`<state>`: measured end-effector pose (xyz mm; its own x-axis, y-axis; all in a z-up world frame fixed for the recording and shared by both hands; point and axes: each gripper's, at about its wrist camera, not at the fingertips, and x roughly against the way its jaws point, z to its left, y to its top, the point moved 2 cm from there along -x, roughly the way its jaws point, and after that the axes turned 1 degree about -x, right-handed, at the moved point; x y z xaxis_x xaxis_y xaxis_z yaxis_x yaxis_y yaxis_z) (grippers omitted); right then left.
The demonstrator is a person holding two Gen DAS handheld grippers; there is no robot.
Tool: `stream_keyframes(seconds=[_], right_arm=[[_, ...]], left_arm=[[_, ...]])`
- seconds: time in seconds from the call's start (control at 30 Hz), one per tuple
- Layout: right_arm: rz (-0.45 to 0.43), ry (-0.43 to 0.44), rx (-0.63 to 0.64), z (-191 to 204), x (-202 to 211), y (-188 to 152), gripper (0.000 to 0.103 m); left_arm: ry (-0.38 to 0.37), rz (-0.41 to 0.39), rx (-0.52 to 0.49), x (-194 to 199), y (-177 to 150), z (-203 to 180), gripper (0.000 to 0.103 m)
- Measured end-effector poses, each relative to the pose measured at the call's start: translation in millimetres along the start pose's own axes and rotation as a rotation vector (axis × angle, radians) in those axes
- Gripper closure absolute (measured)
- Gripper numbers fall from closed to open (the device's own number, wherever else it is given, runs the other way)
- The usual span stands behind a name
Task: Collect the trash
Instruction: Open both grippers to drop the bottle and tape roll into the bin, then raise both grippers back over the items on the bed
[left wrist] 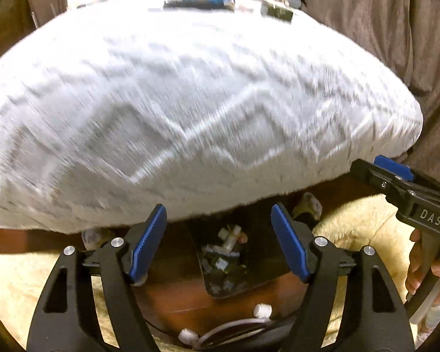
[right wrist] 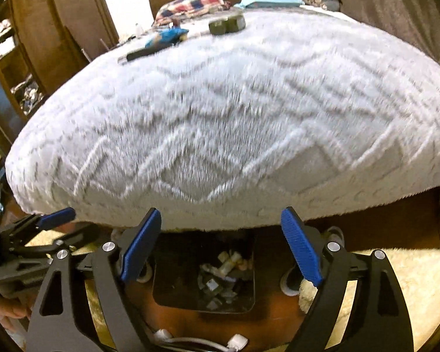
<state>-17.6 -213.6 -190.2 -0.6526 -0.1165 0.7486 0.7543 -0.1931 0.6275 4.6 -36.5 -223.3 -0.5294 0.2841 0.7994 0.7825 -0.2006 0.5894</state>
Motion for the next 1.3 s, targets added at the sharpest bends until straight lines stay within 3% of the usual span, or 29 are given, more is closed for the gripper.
stream_keyframes(seconds=[0.23,0.47,0.83,1.3], right_arm=[[-0.113,-0.034,0.019,0,21,36,0.014],[-0.176,-0.078,0.038,0,19,94,0.011],[-0.153,-0.065,0.017,7,-30,160,0.011],[-0.082,-0.097,0.012,7,-91,206,0.011]], left_arm=[[0.059,-0.104,-0.007,28,44,16,0.024],[0.115,-0.154,-0.01,23,89,37,0.021],[0.201,-0.175,-0.039,-16,178,72,0.012],[0.178,-0.106,-0.206,-85,251,78,0.01]])
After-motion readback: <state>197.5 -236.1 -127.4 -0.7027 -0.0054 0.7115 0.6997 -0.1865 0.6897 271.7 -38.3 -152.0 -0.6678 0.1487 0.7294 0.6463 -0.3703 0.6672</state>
